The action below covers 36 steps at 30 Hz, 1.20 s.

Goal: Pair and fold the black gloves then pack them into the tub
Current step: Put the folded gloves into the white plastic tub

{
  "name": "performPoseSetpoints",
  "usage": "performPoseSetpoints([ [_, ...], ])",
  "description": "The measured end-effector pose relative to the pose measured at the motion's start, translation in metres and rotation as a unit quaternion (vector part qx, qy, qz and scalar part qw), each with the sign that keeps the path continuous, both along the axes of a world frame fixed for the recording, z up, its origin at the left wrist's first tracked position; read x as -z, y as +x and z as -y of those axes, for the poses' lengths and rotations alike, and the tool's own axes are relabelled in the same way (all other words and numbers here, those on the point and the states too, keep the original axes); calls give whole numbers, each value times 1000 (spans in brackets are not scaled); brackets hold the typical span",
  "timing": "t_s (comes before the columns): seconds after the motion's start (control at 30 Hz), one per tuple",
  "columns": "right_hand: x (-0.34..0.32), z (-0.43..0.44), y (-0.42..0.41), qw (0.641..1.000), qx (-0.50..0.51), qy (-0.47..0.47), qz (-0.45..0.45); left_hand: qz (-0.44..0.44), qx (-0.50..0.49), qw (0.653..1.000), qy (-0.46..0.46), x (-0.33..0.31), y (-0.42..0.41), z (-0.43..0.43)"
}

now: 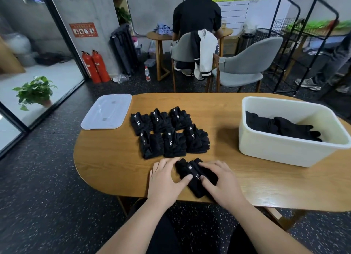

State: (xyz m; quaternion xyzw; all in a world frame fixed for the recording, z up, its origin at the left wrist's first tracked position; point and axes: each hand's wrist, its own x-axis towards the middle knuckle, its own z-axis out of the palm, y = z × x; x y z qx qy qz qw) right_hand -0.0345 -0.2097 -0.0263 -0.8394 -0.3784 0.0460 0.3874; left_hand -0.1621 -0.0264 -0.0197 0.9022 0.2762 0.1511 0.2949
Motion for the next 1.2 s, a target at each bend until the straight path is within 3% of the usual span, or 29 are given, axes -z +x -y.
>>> performPoseSetpoints([
  [0.27, 0, 1, 4, 999, 14, 26, -27, -43, -22, 995, -85, -12, 18, 12],
  [0.37, -1, 2, 5, 998, 22, 43, -45, -24, -24, 985, -167, -23, 27, 16],
  [0.7, -8, 9, 5, 986, 29, 98, -130, 29, -36, 951, -306, -44, 43, 21],
  [0.87, -16, 9, 10, 981, 29, 91, -170, 71, -25, 944, -321, -55, 38, 21],
  [1.0, -38, 10, 17, 968, -17, 75, -239, 100, 37, 937, -333, -75, 37, 15],
  [1.2, -93, 19, 29, 972, -44, 72, -218, 140, 98, 923, -344, -109, 45, 14],
])
